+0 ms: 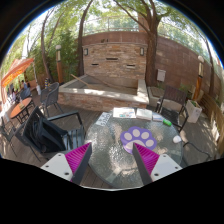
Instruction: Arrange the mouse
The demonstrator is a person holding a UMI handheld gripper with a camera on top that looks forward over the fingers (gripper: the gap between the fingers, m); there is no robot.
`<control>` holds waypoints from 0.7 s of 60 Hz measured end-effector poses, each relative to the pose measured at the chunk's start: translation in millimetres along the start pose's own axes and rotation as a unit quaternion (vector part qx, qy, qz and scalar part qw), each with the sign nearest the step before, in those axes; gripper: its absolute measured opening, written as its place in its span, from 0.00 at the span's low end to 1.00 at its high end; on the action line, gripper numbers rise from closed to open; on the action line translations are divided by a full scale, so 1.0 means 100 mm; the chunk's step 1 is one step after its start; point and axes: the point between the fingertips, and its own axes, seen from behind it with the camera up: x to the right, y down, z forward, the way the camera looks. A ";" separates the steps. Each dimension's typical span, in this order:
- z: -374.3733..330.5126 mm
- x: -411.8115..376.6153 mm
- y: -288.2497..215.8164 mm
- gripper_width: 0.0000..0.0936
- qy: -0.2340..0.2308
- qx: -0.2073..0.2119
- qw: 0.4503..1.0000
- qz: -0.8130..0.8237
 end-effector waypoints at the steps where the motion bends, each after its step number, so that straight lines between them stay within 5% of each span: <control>1: 0.00 0.01 0.02 0.89 0.001 -0.002 1.000 0.002; 8: 0.05 0.21 0.29 0.89 0.013 -0.024 1.000 0.015; 25: 0.90 2.10 1.51 0.89 0.084 -0.065 0.993 0.053; 42: 2.03 4.16 1.62 0.90 0.171 -0.010 0.981 0.087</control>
